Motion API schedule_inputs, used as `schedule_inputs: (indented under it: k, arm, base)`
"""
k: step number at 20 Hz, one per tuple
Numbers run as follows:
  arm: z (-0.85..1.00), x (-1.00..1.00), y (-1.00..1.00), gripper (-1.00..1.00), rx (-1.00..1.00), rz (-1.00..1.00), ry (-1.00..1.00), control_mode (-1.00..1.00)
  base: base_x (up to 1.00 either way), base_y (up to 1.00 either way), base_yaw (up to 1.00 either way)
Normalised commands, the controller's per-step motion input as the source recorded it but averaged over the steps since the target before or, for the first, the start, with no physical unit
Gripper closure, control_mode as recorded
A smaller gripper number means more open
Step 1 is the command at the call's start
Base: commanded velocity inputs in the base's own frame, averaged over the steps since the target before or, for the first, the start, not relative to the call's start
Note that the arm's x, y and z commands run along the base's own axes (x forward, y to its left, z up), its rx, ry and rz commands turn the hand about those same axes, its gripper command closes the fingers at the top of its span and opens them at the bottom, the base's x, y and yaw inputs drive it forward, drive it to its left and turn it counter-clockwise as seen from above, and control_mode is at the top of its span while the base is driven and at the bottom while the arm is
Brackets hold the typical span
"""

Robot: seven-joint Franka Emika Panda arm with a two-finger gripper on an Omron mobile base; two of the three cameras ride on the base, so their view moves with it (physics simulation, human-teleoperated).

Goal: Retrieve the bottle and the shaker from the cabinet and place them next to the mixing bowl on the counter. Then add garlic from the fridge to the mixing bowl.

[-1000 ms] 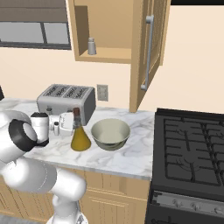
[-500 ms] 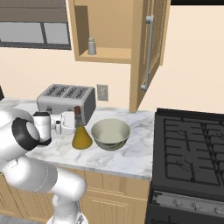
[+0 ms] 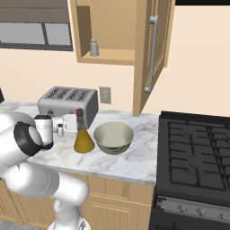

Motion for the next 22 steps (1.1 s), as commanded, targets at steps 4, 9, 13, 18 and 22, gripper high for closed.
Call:
schedule_inputs:
  k: [4,9,13,18,22]
  arm:
    - [0.00,0.00,0.00,-1.00,0.00,0.00,-0.02,-1.00]
    - [0.00,0.00,0.00,-1.00,0.00,0.00,0.00,-1.00]
    - [0.00,0.00,0.00,-1.00,0.00,0.00,0.00,-1.00]
    - [0.00,0.00,0.08,-1.00,0.00,0.00,0.00,-1.00]
    - [0.00,0.00,0.26,-1.00,0.00,0.00,0.00,-1.00]
  base:
    - [0.00,0.00,0.00]
    - [0.00,0.00,0.00]
    - [0.00,0.00,0.00]
    - [0.00,0.00,0.00]
    - [0.00,0.00,0.00]
